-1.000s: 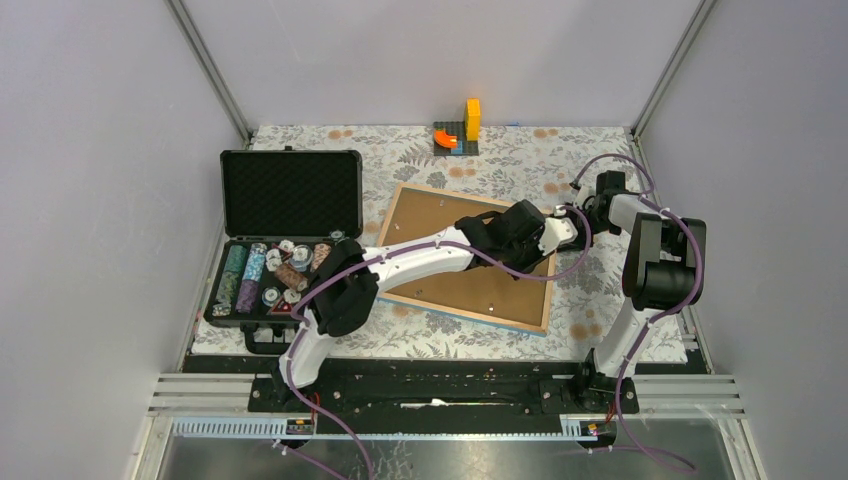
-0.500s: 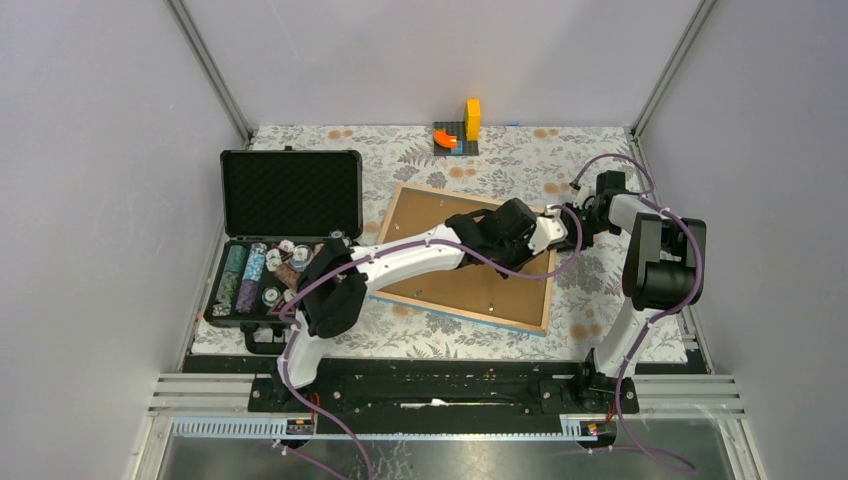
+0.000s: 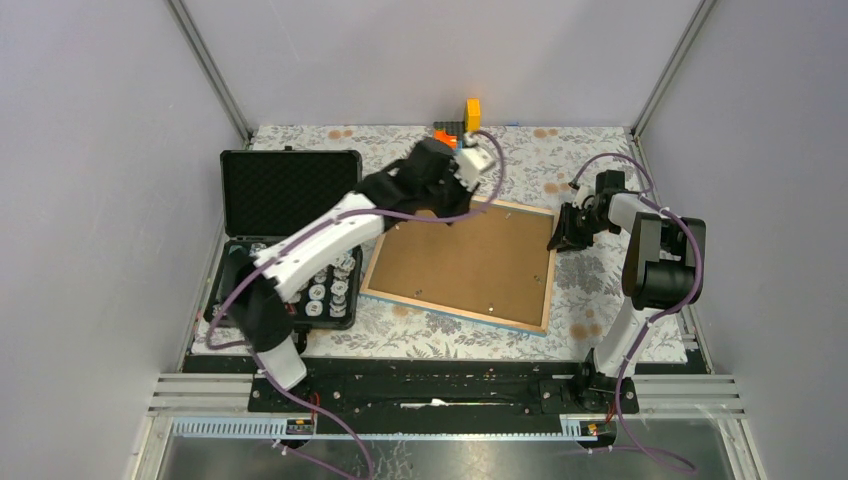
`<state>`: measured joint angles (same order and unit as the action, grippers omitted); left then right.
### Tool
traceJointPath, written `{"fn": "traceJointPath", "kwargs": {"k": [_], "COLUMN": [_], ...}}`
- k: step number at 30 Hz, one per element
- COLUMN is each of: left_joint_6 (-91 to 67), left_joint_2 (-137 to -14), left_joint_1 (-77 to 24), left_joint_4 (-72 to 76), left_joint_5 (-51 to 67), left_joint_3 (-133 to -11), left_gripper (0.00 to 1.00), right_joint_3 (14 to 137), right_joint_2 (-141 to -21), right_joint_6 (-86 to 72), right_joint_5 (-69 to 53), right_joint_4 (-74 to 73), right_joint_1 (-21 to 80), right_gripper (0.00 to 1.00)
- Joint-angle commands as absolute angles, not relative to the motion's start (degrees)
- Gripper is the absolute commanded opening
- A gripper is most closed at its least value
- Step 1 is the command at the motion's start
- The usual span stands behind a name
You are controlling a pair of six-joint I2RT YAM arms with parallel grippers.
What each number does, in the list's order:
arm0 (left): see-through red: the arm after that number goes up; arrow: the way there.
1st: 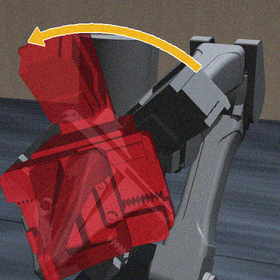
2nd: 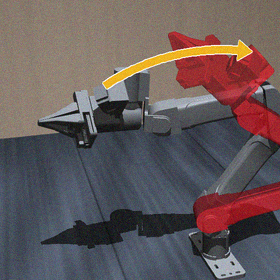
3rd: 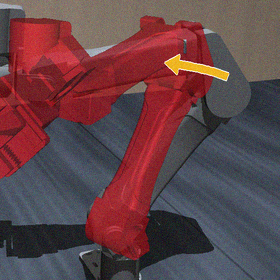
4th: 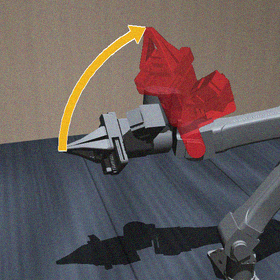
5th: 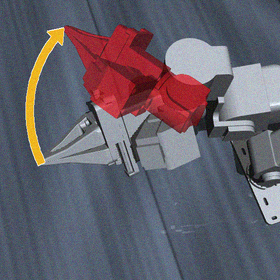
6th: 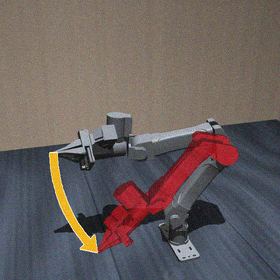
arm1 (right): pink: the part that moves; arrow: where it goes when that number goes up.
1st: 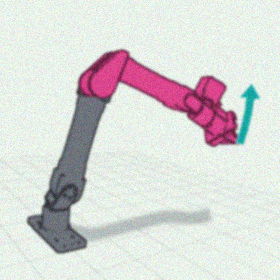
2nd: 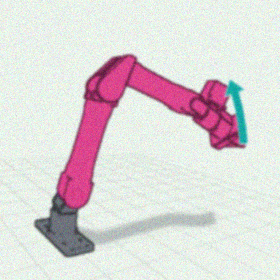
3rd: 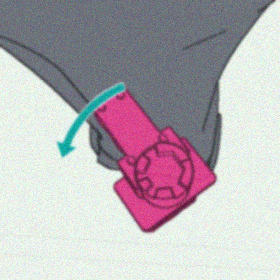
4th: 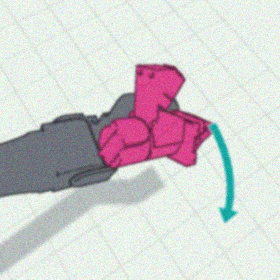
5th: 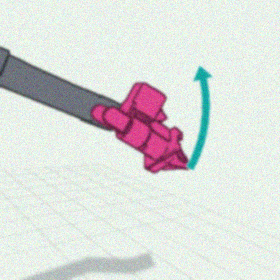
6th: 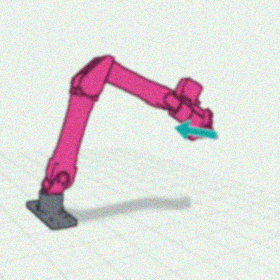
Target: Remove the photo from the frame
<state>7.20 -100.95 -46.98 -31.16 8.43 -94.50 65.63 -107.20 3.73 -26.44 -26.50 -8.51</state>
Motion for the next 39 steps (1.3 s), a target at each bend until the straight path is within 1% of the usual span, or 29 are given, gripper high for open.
{"fn": "traceJointPath", "kwargs": {"k": [1,7,11,15,18,23,27,34,39], "left_joint_6": [7.20,7.66,9.94,11.00,12.14,13.67,18.39,20.79,23.48], "left_joint_2": [-91.70,-82.88,-78.99,-75.93,-75.21,-79.00,-80.22,-82.20,-83.36], "left_joint_1": [-42.99,-33.23,-26.53,-22.45,-22.31,-22.94,-27.13,-31.33,-35.16], "left_joint_4": [-29.37,-29.51,-31.76,-28.68,-24.38,-19.68,-12.32,-8.89,-3.81], "left_joint_5": [9.60,10.72,13.80,9.69,4.84,-4.86,-14.97,-18.45,-24.21], "left_joint_3": [-88.67,-79.08,-74.33,-69.77,-66.79,-65.38,-61.39,-56.56,-50.76], "left_gripper": [0.00,0.00,0.00,0.00,0.00,0.00,0.00,0.00,0.00], "right_joint_3": [67.39,67.93,68.01,68.19,68.36,68.60,68.15,69.19,71.17], "right_joint_2": [-107.72,-107.25,-107.22,-107.67,-107.77,-106.77,-106.07,-106.24,-107.04], "right_joint_6": [6.52,7.69,8.64,9.28,9.78,10.99,11.56,11.82,12.13], "right_joint_5": [-24.36,-22.91,-22.63,-22.49,-22.24,-22.48,-22.45,-22.29,-22.41], "right_joint_4": [-27.47,-27.51,-27.52,-27.55,-27.59,-28.22,-28.36,-28.86,-30.11], "right_joint_1": [-8.81,-10.62,-12.11,-13.67,-15.15,-16.98,-17.61,-18.31,-18.81], "right_gripper": [0.18,0.17,0.17,0.17,0.16,0.17,0.17,0.17,0.17]}}
